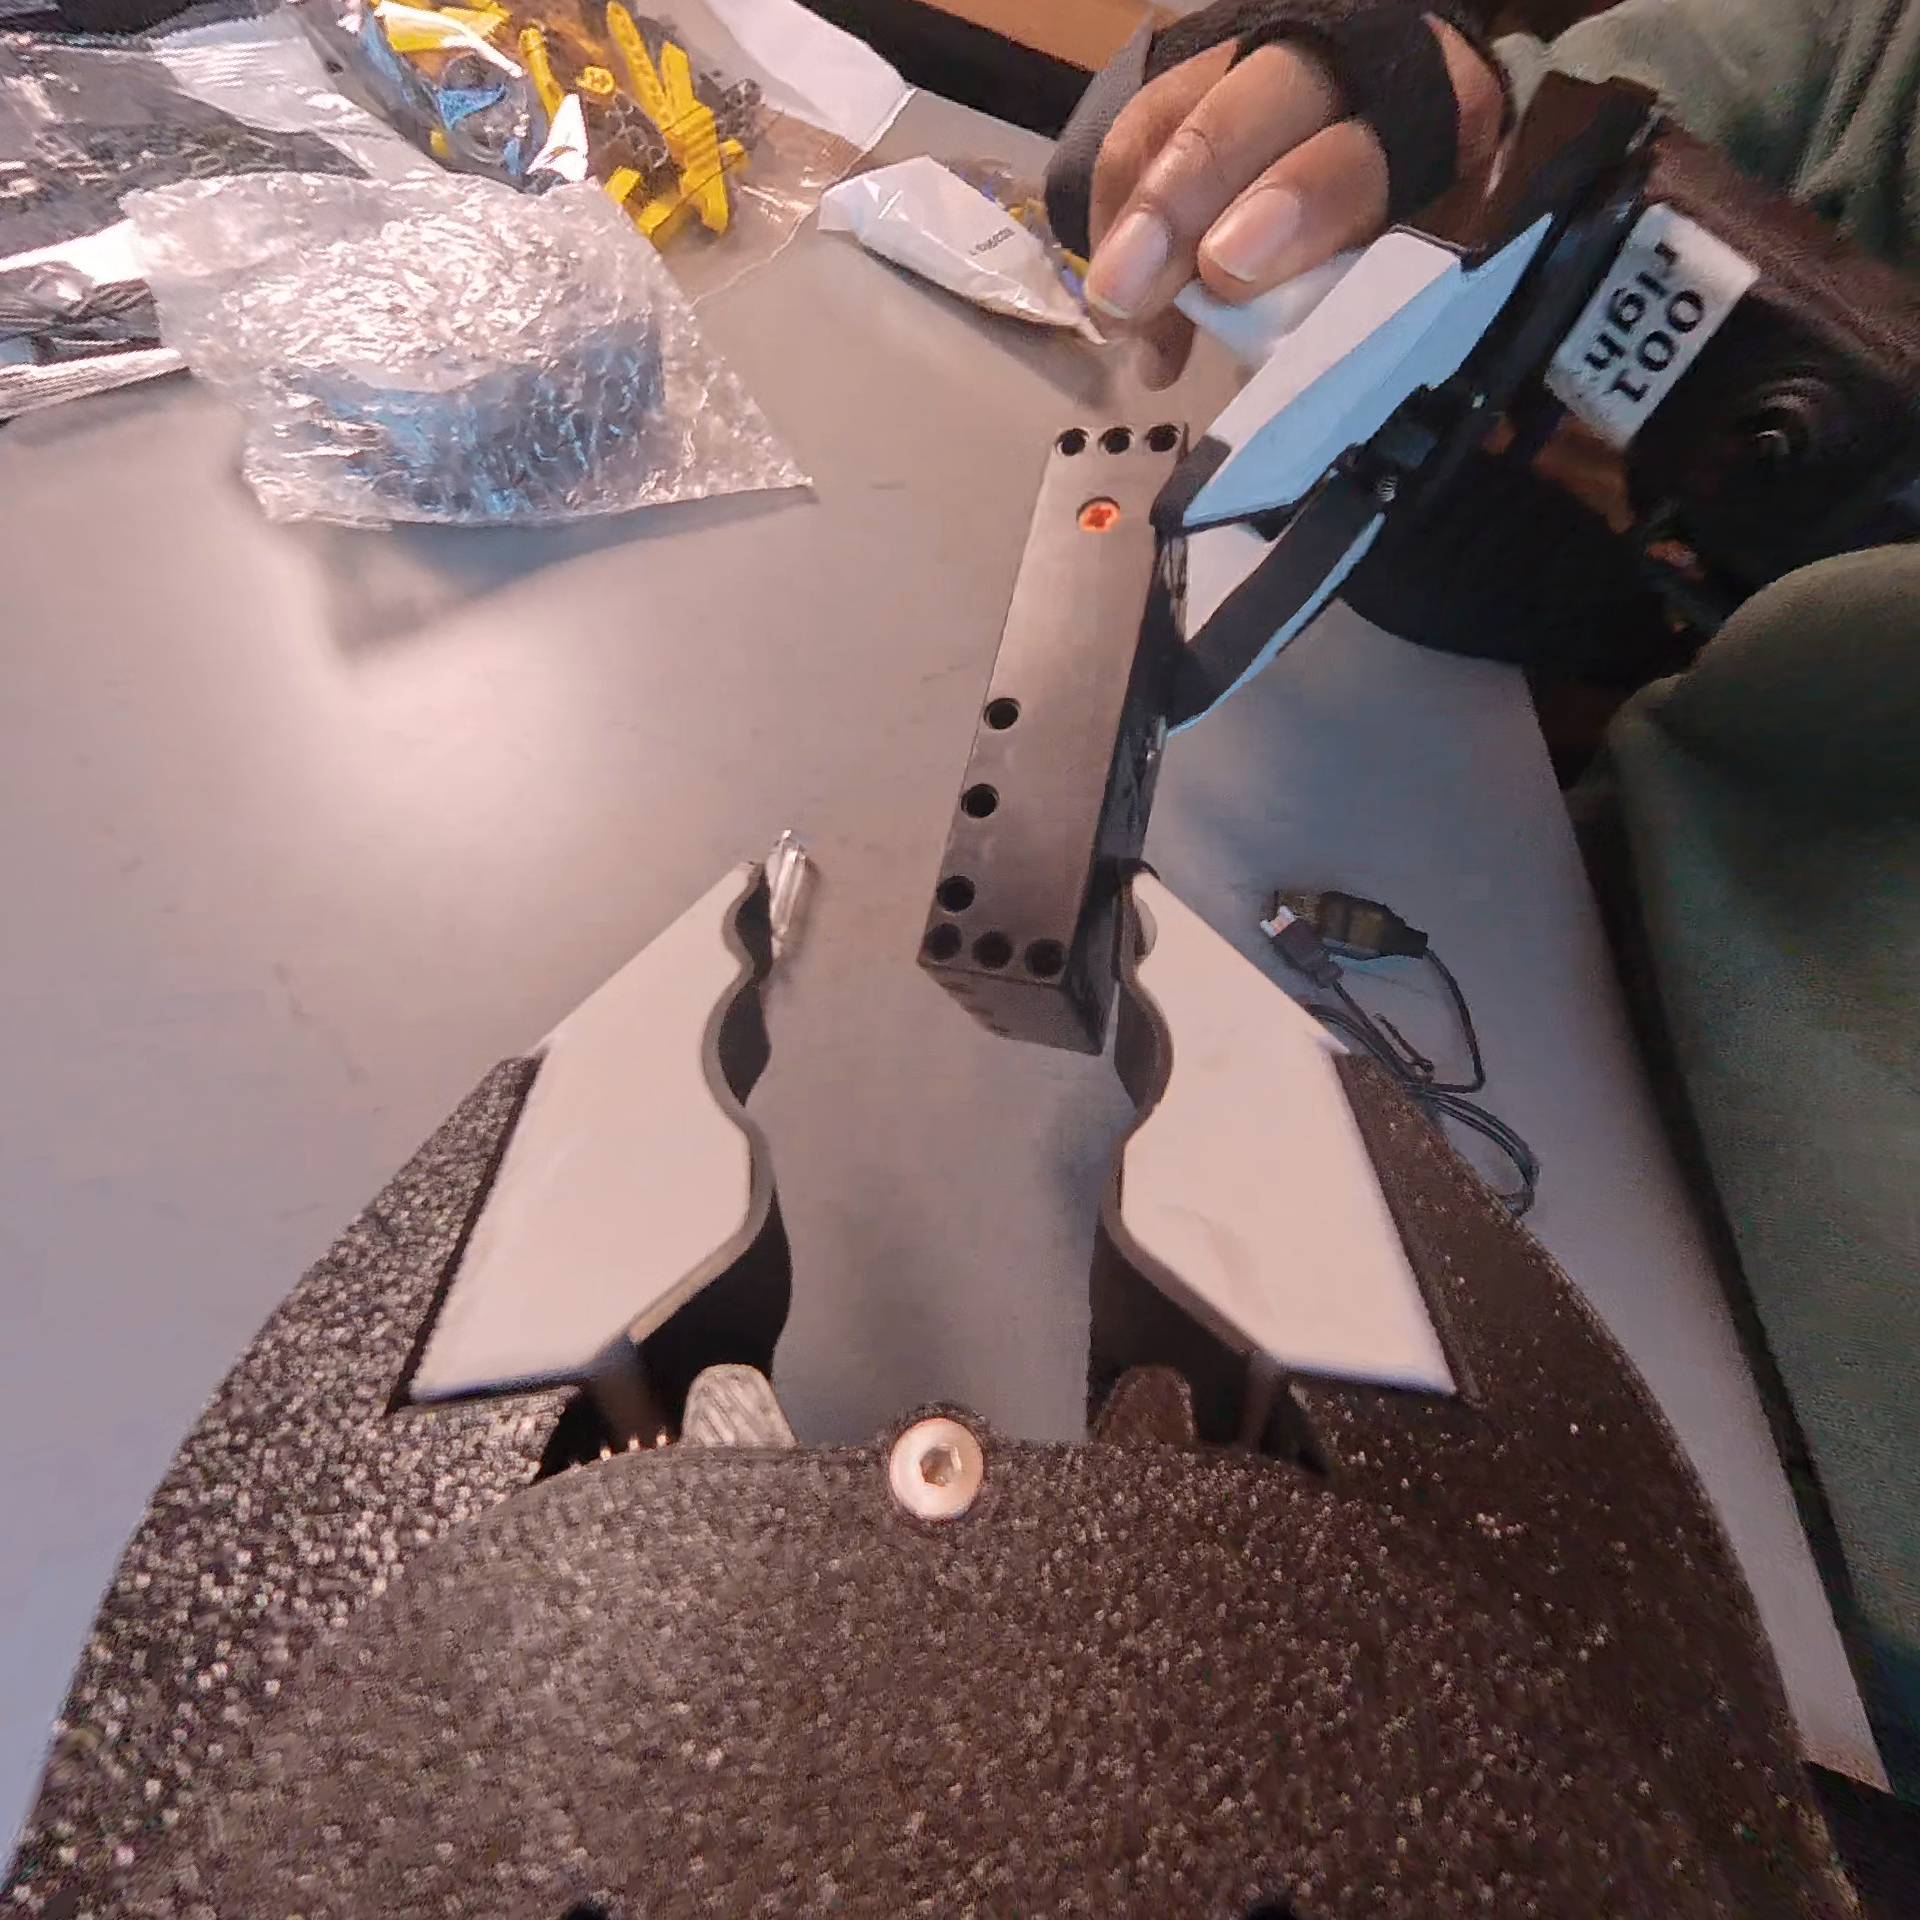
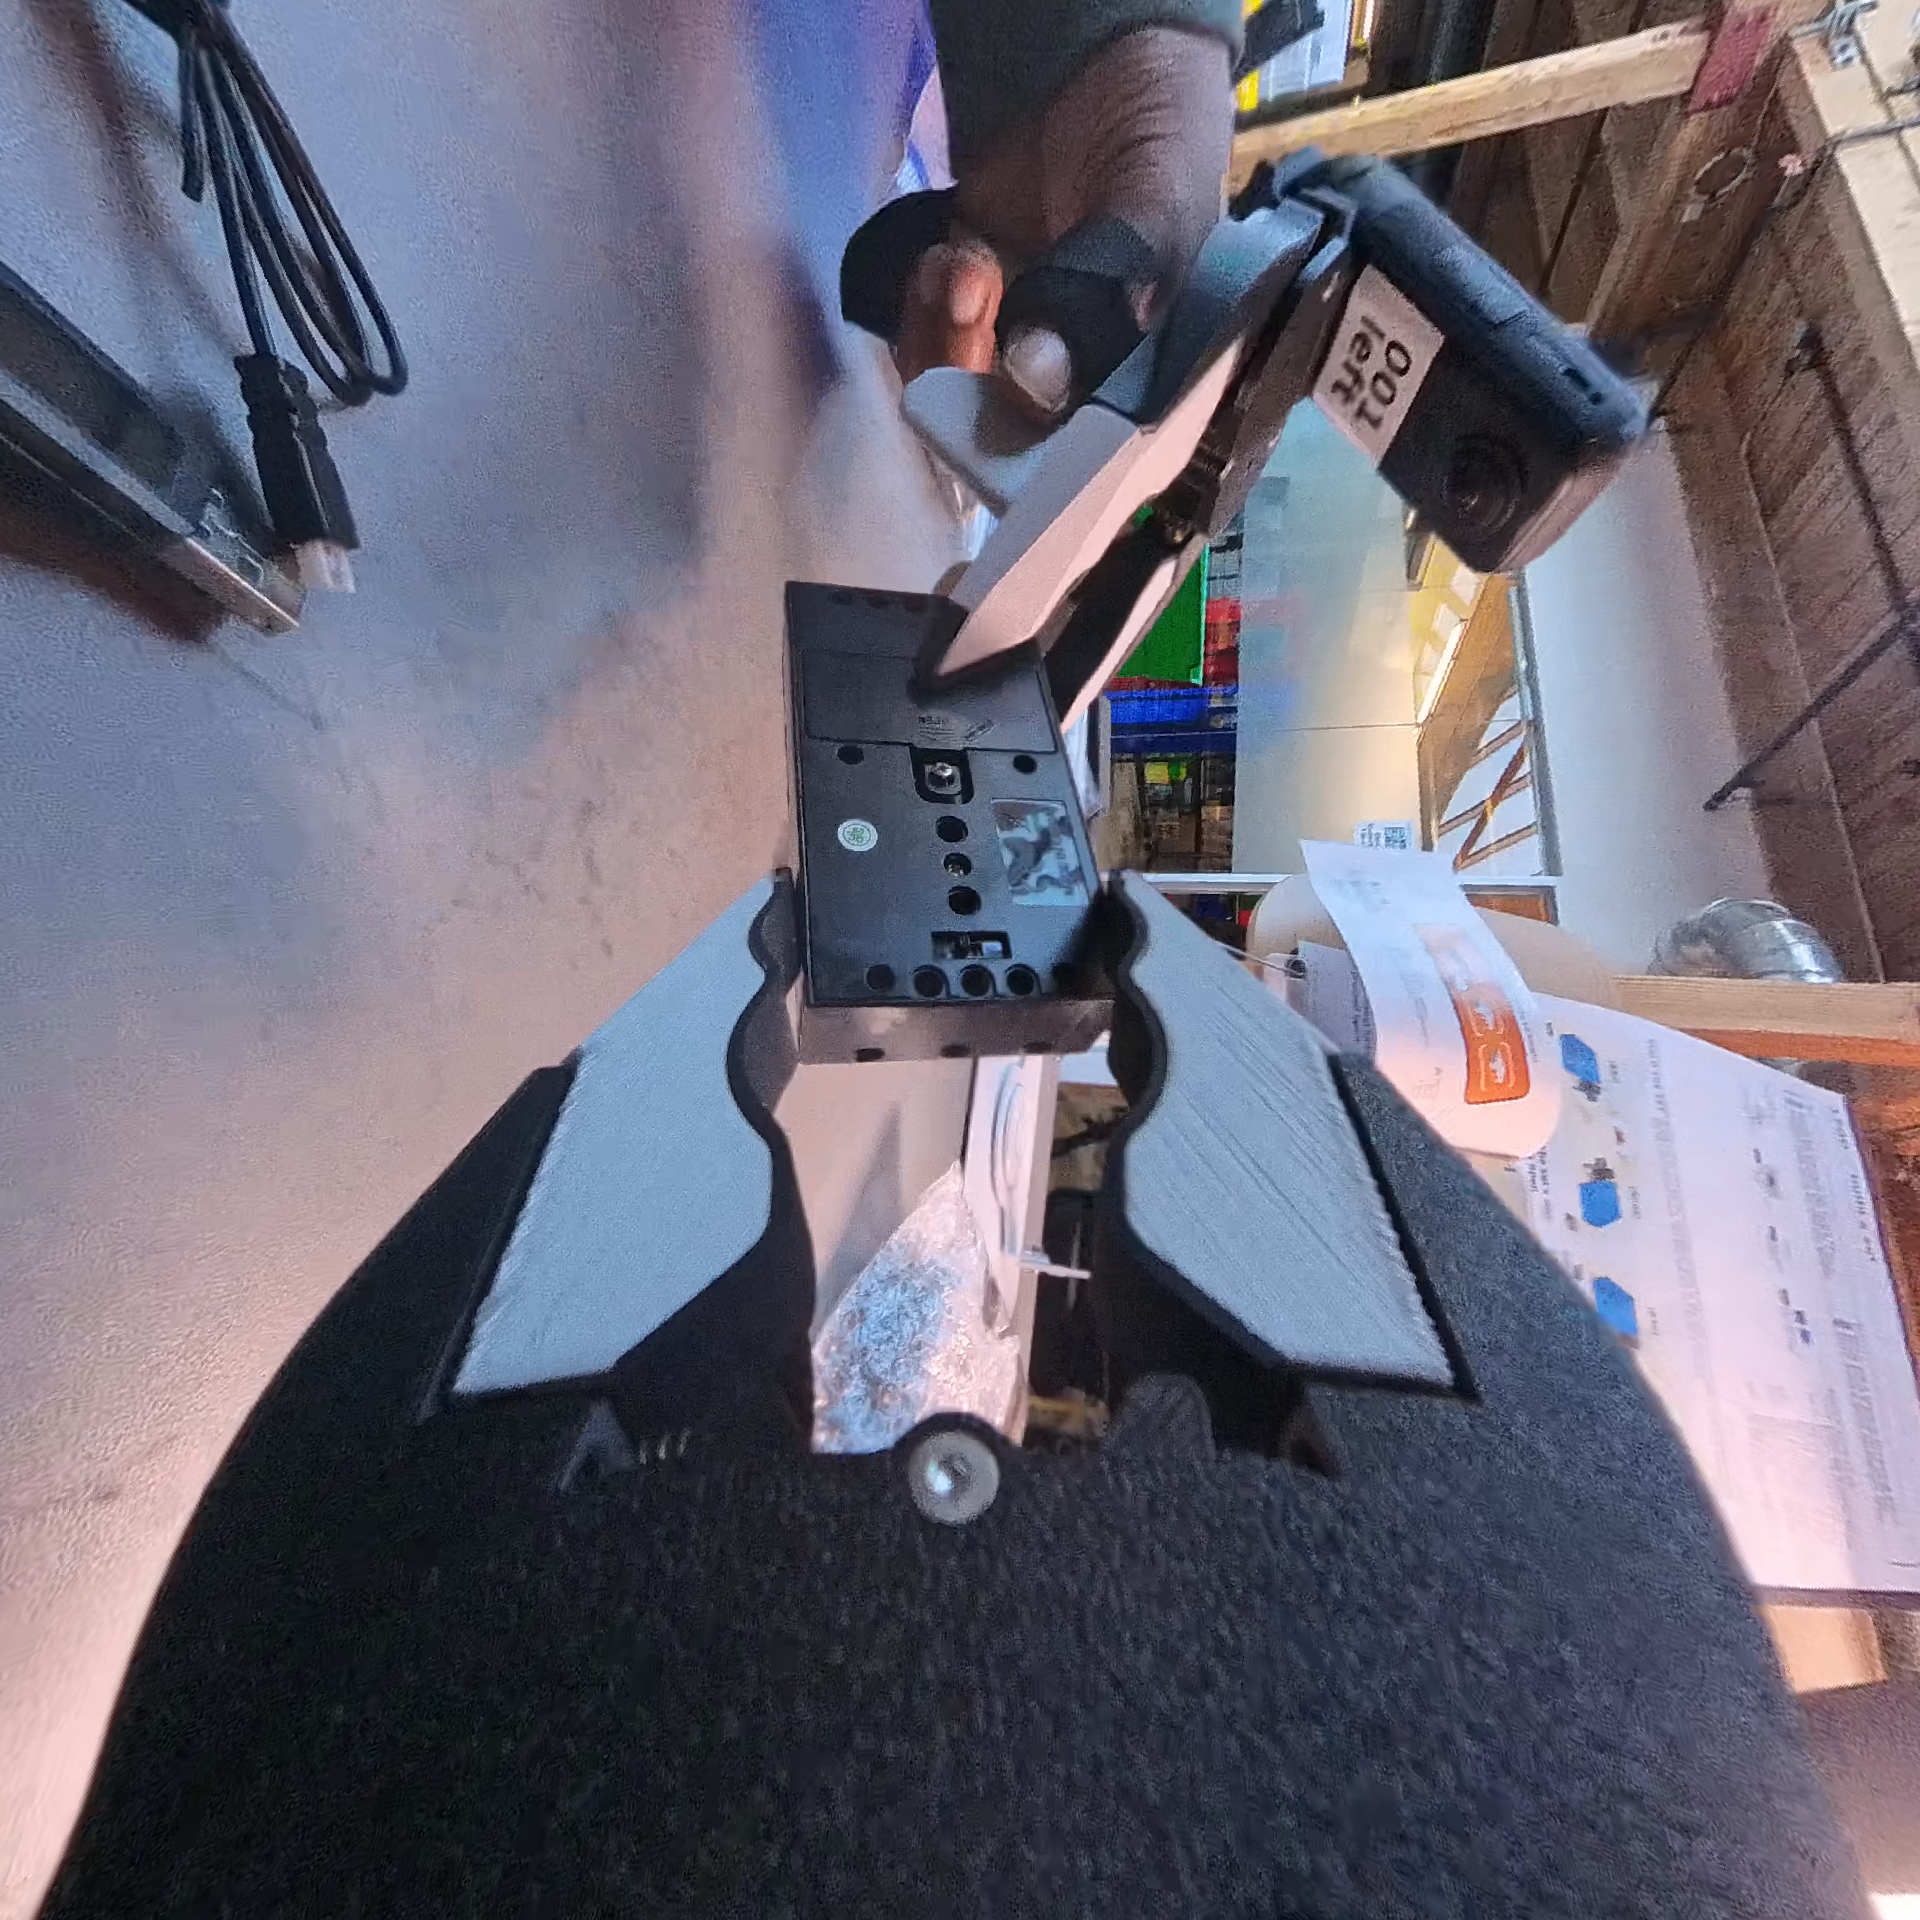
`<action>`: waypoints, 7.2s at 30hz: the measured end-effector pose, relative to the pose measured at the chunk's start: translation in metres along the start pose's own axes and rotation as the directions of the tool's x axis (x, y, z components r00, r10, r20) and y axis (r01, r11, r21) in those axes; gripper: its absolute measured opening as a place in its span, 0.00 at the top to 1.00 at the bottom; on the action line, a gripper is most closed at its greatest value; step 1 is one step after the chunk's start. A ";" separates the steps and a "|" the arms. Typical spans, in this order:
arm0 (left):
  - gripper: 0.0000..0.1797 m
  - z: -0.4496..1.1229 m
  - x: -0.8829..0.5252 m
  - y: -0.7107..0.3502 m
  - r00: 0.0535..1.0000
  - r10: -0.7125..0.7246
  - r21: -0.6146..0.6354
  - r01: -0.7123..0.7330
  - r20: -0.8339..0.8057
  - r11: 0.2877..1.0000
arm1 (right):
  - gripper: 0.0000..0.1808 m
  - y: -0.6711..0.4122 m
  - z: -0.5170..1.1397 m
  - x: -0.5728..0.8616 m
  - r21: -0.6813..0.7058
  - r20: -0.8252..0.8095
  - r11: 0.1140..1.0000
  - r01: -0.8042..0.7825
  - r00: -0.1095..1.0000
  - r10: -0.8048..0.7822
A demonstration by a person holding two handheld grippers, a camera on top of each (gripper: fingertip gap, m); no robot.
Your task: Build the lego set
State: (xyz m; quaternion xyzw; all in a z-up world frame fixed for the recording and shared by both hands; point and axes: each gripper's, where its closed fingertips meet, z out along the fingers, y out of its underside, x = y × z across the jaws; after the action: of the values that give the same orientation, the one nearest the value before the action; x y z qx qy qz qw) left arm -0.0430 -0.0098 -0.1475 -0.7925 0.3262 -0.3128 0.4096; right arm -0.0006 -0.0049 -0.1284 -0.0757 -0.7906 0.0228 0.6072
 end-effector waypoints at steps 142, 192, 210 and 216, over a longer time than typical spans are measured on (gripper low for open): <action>0.86 -0.063 0.039 -0.227 0.228 0.645 -0.214 -0.820 0.729 0.531 | 1.00 0.002 -0.056 0.209 0.537 -0.307 0.441 -0.719 0.321 0.896; 0.86 -0.061 0.038 -0.215 0.697 0.294 0.286 -0.587 0.654 0.757 | 1.00 0.000 -0.050 0.203 0.456 -0.348 0.567 -0.686 0.449 0.823; 0.85 -0.058 0.001 -0.159 0.937 -0.152 0.592 -0.068 0.315 0.803 | 0.96 0.015 -0.042 0.180 0.422 -0.256 0.526 -0.739 0.459 0.851; 0.85 -0.043 -0.004 -0.121 0.940 -0.339 0.684 0.276 -0.045 0.676 | 0.71 0.047 -0.016 0.125 0.215 0.134 0.287 -0.933 0.320 0.938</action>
State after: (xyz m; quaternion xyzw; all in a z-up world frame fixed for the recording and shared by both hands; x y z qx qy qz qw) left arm -0.0466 0.0287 -0.0250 -0.6429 0.0332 -0.4404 0.6258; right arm -0.0120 0.0589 -0.0108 -0.4445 -0.5815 0.4725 0.4909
